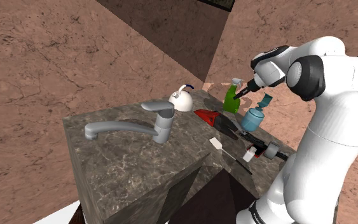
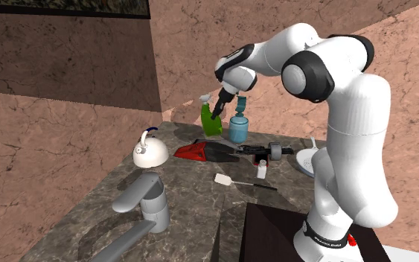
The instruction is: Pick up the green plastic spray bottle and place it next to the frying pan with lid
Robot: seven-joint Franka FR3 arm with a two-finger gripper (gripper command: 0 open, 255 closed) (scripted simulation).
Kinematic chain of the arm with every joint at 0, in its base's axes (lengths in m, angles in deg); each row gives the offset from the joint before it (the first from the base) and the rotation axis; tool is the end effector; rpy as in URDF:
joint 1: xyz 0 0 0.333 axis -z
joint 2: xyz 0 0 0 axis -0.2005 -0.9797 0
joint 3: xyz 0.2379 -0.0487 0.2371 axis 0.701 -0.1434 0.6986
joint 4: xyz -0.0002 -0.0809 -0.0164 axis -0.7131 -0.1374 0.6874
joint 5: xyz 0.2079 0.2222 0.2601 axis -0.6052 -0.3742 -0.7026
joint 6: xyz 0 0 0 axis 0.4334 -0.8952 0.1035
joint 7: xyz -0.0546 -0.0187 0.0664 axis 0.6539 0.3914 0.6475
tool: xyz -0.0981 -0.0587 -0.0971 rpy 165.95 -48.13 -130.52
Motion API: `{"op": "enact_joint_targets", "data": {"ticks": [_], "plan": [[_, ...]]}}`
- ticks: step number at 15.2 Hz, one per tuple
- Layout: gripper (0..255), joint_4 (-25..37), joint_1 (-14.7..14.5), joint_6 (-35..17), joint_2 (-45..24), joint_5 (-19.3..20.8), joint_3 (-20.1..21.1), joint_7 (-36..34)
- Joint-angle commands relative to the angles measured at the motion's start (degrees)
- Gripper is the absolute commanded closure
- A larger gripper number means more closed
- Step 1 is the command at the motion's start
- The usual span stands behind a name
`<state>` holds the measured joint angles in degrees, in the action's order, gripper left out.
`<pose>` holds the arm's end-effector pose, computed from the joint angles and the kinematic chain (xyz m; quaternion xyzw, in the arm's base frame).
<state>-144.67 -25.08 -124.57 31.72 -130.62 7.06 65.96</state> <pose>0.4248 -0.4517 0.4108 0.9669 0.0640 0.2467 0.0117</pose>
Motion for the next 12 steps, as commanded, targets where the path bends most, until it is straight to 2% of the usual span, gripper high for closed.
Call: {"op": "enact_joint_targets", "data": {"ticks": [1, 12], "plan": [[255, 0.57, -0.93, 0.63, 1.11, 1.77, -1.01, -1.38], [255, 4.92, -5.42, 4.55, 6.32, 10.39, -5.17, -8.8]]}}
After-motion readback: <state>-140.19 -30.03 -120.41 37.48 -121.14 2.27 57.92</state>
